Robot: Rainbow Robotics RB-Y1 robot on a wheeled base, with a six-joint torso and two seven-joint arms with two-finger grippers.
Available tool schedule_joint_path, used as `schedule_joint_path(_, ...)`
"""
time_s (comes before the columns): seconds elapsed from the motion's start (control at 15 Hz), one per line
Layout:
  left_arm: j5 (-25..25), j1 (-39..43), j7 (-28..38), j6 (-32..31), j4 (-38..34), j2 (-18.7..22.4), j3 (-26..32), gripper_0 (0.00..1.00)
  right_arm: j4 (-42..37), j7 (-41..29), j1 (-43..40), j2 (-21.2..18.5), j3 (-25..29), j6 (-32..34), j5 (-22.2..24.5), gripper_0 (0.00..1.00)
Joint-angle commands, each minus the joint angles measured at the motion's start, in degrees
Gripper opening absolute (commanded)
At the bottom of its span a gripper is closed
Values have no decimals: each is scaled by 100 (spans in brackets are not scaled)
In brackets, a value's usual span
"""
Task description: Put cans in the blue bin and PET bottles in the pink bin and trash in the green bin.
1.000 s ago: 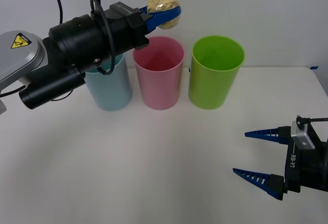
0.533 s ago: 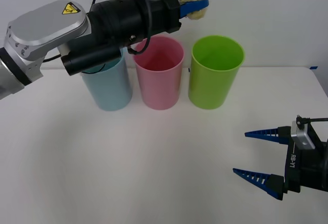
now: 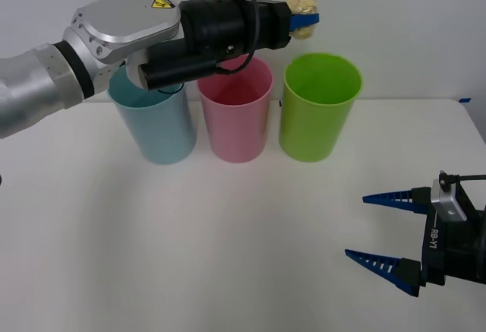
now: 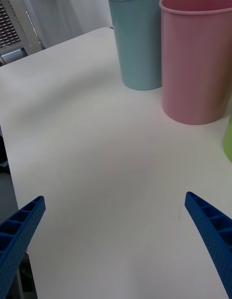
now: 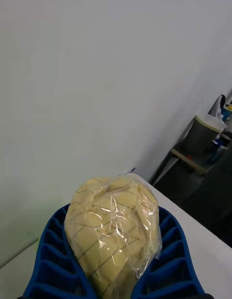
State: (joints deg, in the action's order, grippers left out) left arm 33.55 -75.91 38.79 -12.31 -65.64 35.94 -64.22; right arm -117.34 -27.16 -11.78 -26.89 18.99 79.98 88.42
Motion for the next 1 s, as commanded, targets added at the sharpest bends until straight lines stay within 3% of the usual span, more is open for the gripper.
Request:
schedule_joint_path(0.07, 11, -284, 155, 27, 438, -254, -416, 0, 0, 0, 0, 0, 0, 0, 0, 100)
schedule_joint_path(0.4, 90, -767, 937, 27, 1202, -834, -1233, 0, 0, 0, 0, 0, 0, 0, 0, 100)
schedule_joint_path(0.73, 257, -925, 1060, -79, 2152, -1449, -1374, 0, 0, 0, 0, 0, 0, 0, 0, 100)
schedule_joint_path(1.0, 380, -925, 1192, -88, 2134, -1493, -1374, 0, 0, 0, 0, 0, 0, 0, 0, 100)
